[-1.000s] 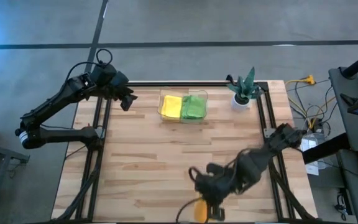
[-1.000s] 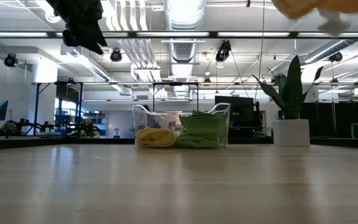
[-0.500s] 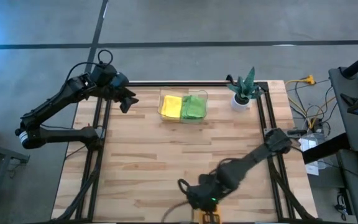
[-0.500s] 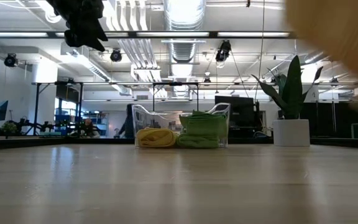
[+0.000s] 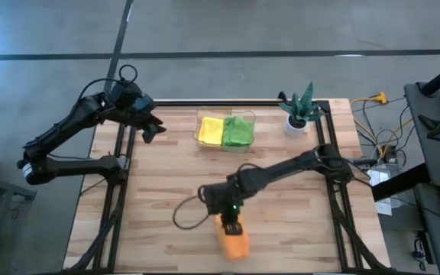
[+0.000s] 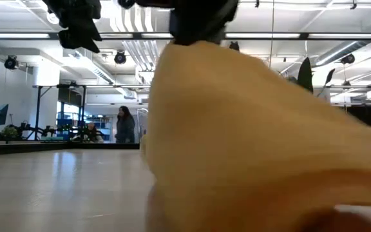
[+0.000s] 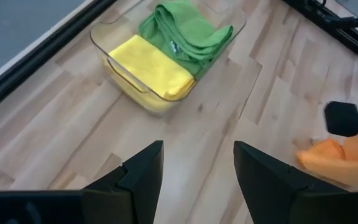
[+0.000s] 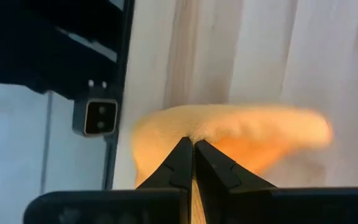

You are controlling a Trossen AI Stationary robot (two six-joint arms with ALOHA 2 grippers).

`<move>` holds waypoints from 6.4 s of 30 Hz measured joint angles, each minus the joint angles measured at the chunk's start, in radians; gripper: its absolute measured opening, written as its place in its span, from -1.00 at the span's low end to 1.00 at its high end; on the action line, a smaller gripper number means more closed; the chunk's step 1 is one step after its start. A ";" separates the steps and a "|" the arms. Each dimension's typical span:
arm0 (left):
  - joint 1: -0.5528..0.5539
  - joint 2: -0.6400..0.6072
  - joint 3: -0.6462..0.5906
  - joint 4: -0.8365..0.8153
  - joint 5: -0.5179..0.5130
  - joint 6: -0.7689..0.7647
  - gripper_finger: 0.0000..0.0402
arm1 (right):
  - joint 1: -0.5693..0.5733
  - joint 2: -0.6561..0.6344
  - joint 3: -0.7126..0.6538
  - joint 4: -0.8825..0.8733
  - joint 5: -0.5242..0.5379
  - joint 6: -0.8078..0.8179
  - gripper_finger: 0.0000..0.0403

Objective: Fold microfiber towels
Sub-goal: Remove the folded orange microfiber towel from the transparent bin, then put the folded orange microfiber towel into the transparent bin

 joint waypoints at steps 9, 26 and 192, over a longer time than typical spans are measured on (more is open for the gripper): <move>0.000 -0.063 -0.002 -0.027 -0.012 -0.001 -0.11 | -0.065 0.005 -0.025 0.065 -0.030 -0.148 -0.96; 0.000 -0.126 -0.126 -0.031 -0.024 -0.054 -0.11 | -0.152 0.154 0.003 0.217 -0.023 -0.290 -0.96; -0.012 -0.019 -0.144 0.187 0.121 -0.315 -0.11 | -0.790 0.280 0.464 -0.186 0.171 -0.917 -0.75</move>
